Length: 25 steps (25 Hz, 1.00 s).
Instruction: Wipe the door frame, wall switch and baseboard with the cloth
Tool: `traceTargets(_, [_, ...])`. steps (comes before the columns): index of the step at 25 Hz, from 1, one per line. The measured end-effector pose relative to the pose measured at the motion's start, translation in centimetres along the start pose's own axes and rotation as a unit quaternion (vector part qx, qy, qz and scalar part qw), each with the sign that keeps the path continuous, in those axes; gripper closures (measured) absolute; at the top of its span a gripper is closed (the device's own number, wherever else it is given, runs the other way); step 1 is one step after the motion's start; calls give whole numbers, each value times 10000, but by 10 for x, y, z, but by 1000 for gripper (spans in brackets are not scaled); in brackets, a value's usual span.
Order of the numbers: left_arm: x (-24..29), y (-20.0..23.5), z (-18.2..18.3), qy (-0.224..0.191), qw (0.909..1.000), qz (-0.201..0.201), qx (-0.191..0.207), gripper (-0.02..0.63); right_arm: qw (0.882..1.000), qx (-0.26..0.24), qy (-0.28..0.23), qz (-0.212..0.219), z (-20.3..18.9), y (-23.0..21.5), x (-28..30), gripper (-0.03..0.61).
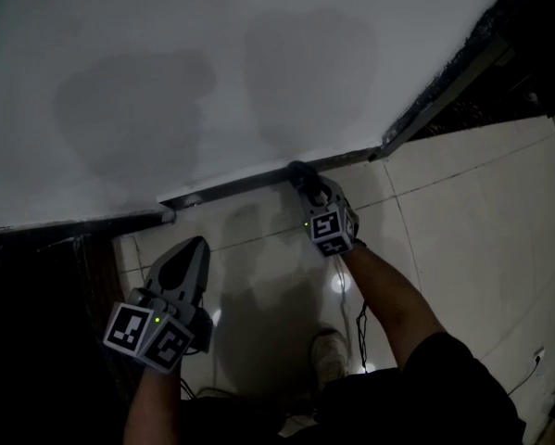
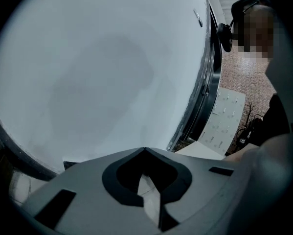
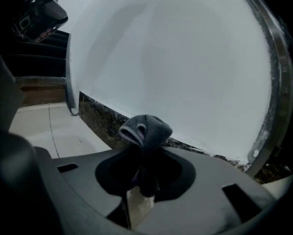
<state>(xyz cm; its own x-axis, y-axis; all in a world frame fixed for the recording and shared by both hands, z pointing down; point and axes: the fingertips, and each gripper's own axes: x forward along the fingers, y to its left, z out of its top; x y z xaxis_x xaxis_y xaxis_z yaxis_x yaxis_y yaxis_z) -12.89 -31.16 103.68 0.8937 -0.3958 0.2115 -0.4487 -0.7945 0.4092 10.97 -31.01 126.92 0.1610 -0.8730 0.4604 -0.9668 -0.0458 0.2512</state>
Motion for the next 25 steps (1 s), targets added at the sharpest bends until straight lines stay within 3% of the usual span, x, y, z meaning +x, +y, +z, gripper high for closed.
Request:
traceTargets(8, [17, -11, -11, 179, 9997, -139, 95, 621, 9997, 24, -5, -246, -21, -43, -6, 494])
traceTargets(13, [10, 8, -17, 186, 9993, 147, 276, 621, 9983, 52, 102, -569, -37, -74, -11, 494])
traceTargets(15, [6, 24, -11, 33, 9990, 412, 156, 621, 9977, -18, 156, -664, -41, -83, -11, 494])
traceTargets(20, [-3, 47, 5, -566, 9929, 798, -675, 621, 9947, -3, 324, -977, -55, -116, -19, 494])
traceTargets(25, [-1, 47, -4, -424, 9945, 727, -627, 621, 9862, 476, 428, -1528, -73, -160, -32, 494])
